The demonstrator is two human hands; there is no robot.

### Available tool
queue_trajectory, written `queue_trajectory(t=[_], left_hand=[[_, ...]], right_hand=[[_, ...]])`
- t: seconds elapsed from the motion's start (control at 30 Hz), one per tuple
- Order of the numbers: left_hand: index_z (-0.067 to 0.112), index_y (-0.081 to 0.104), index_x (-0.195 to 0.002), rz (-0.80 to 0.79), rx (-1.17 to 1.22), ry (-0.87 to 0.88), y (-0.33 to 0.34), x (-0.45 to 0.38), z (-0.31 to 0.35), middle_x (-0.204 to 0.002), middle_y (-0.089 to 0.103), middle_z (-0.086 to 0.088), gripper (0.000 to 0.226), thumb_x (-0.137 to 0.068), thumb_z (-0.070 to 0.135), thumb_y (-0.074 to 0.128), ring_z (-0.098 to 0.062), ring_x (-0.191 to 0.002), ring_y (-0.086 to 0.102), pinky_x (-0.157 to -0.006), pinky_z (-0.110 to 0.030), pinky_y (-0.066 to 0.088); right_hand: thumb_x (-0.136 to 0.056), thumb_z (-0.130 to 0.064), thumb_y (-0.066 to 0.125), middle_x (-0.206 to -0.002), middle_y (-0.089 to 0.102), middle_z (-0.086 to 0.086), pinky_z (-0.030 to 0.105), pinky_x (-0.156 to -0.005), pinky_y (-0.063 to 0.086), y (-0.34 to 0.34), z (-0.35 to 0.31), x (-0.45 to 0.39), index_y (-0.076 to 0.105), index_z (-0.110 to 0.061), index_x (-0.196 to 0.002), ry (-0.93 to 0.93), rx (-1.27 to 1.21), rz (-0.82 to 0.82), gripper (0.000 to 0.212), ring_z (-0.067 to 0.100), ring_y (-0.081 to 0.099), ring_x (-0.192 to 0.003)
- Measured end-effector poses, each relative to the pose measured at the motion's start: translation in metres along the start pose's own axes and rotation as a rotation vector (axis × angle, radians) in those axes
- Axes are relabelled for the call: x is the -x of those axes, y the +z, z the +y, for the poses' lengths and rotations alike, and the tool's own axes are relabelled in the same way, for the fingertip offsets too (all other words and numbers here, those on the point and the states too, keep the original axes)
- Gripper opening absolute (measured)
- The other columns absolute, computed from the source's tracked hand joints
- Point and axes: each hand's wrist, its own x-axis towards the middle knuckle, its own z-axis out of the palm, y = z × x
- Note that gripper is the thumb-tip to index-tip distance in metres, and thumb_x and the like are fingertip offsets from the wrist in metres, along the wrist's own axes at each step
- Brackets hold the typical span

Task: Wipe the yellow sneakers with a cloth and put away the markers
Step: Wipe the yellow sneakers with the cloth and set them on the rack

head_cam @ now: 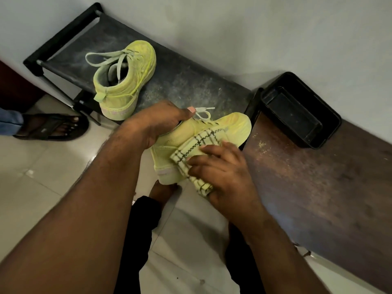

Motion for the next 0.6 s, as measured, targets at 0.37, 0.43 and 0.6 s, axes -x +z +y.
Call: queue_trajectory(t=[0.37,0.43,0.6], left_hand=[[0.008,0.070,-0.080,0.046,-0.004,-0.019,-0.005,0.001,0.000,-0.074,0.071,-0.009,0.035,-0.091,0.040,0.062,-0.024,-0.063,0.066,-0.069,-0.036,0.055],[0.008,0.071,-0.080,0.045,-0.015,-0.012,-0.005,0.002,0.000,-0.078,0.070,-0.010,0.036,-0.091,0.041,0.062,-0.026,-0.069,0.066,-0.076,-0.039,0.055],[0.011,0.067,-0.075,0.039,-0.015,-0.014,-0.003,0.002,0.001,-0.077,0.069,-0.007,0.033,-0.091,0.040,0.061,-0.024,-0.070,0.066,-0.075,-0.035,0.052]], right_hand=[[-0.072,-0.006,0.061,-0.102,0.071,-0.008,0.054,-0.101,0.033,0.006,-0.017,-0.004,0.073,-0.018,-0.086,-0.021,-0.040,-0.017,0.022,0.023,0.060,-0.110],[-0.069,-0.006,0.060,-0.101,0.072,-0.009,0.056,-0.098,0.034,-0.007,0.004,-0.002,0.074,-0.018,-0.087,0.130,0.019,0.064,0.026,0.022,0.059,-0.109],[-0.069,-0.007,0.054,-0.099,0.072,-0.005,0.057,-0.093,0.040,-0.011,0.007,0.002,0.074,-0.014,-0.089,0.227,0.023,0.136,0.029,0.025,0.060,-0.106]])
